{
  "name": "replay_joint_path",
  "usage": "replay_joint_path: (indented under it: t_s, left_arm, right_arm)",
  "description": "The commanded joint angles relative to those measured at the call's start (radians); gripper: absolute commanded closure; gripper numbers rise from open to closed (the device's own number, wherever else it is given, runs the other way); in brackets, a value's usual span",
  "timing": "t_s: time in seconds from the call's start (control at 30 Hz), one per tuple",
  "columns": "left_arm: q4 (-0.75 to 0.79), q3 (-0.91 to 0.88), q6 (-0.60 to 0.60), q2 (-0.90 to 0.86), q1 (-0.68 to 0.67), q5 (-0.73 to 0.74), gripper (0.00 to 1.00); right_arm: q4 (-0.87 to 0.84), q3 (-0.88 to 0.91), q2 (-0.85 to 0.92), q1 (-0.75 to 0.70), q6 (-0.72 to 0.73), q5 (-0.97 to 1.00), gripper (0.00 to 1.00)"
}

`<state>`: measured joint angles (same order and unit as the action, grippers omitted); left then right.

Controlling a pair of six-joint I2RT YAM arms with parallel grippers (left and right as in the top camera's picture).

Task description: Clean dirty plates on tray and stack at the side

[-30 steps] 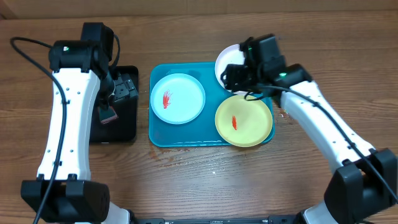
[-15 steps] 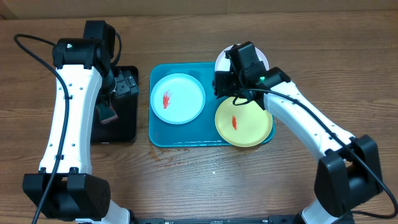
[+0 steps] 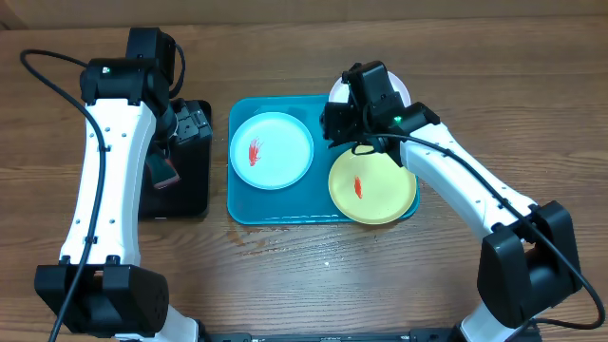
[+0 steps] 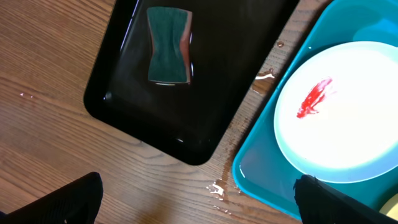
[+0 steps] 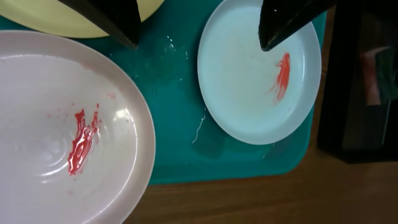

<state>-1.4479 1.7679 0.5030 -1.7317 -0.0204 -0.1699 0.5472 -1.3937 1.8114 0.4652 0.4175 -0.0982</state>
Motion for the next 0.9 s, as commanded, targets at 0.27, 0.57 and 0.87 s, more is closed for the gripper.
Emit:
replay_joint_path:
  t_s: [0.27, 0.57, 0.87]
  left_arm:
    - [0.017, 0.023, 0.014, 0.026, -0.012, -0.051, 0.00]
    - [0.018, 0.019, -0.014, 0.014, -0.012, -0.051, 0.04]
    - [0.024, 0.019, -0.028, -0.004, -0.012, -0.089, 0.02]
  right_arm:
    - [-0.093, -0.029, 0.012, -0.002, -0.002, 0.041, 0.40]
    - [-0.160, -0.029, 0.113, -0.002, -0.001, -0.003, 0.53]
    - [-0.192, -0.042, 0.197, 0.010, -0.003, -0.037, 0.62]
